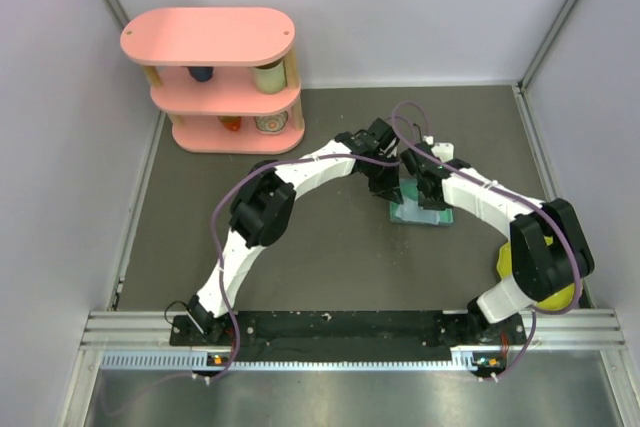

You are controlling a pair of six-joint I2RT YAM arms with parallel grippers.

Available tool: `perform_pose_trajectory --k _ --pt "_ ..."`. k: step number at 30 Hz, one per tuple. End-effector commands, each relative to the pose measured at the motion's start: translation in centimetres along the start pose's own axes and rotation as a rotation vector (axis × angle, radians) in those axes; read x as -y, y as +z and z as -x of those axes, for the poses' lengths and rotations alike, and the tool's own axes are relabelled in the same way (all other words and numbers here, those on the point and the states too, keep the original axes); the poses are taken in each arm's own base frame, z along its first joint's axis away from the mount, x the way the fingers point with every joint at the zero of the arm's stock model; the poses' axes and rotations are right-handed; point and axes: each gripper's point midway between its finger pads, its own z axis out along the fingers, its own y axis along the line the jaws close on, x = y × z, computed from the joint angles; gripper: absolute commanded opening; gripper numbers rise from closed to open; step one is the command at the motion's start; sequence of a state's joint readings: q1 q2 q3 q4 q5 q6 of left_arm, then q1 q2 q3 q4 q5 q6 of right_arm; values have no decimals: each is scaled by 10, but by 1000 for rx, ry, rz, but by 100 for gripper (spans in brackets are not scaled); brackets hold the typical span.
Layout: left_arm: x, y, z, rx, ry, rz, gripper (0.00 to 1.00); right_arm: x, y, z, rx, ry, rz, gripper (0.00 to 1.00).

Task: Organize the sunglasses
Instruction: Place the folded cleaning cloth in the sunglasses case.

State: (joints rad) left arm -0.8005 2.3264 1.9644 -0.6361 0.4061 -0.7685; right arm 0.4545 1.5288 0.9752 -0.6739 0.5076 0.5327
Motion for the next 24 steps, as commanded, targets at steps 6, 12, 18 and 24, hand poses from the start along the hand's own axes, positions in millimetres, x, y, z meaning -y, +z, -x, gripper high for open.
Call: perform_pose_trajectory --k 6,12,18,24 --pt "2 -6 12 60 35 31 0 4 7 12 37 18 -34 0" --pt "-14 -2 6 50 19 80 0 2 15 3 7 9 -43 0" --pt "-20 3 -1 20 19 93 1 3 20 -4 -9 5 -54 0" --pt "-22 3 -5 11 28 96 29 6 24 -6 -10 -17 -79 0"
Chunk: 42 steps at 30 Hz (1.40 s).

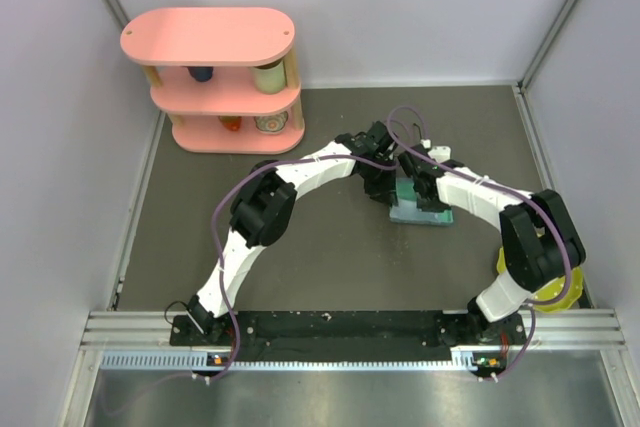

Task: Organize the sunglasses
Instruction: Place the folded cleaning cloth in the sunglasses case.

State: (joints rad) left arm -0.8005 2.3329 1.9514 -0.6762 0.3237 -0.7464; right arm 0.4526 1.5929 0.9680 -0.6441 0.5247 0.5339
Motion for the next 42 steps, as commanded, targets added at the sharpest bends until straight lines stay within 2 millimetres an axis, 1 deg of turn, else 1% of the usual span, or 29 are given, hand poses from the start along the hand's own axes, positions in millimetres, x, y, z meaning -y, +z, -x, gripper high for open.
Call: perform_pose_trajectory --k 1,4,5,10,14,22,27,32,36,38,39,42 --pt "2 -2 -5 -6 28 -4 31 9 9 1 14 -2 -51 0" --pt "5 -5 -4 2 36 -8 37 10 10 3 23 -12 -63 0" --pt "8 -8 -3 10 40 -16 38 10 11 4 25 -11 -66 0" --pt "5 -10 -4 16 43 -10 41 12 13 3 25 -28 -81 0" --pt "5 -14 -4 25 47 -11 41 10 15 1 13 -35 -72 0" --pt "5 -13 -4 23 50 -18 43 9 16 -3 -18 -46 -78 0" --pt "10 -17 -4 29 54 -30 46 8 16 -5 -37 -49 -78 0" --pt "15 -21 -2 38 59 -49 47 12 13 -5 -36 -47 -90 0" --pt "19 -24 -1 41 60 -60 47 12 8 0 -16 -27 -81 17" --pt "19 -24 -2 40 59 -65 47 11 4 7 5 -13 -69 21" --pt "21 -26 -1 46 61 -71 47 10 0 12 21 2 -58 29" --pt "23 -28 -1 51 61 -79 46 8 -10 25 57 28 -33 36"
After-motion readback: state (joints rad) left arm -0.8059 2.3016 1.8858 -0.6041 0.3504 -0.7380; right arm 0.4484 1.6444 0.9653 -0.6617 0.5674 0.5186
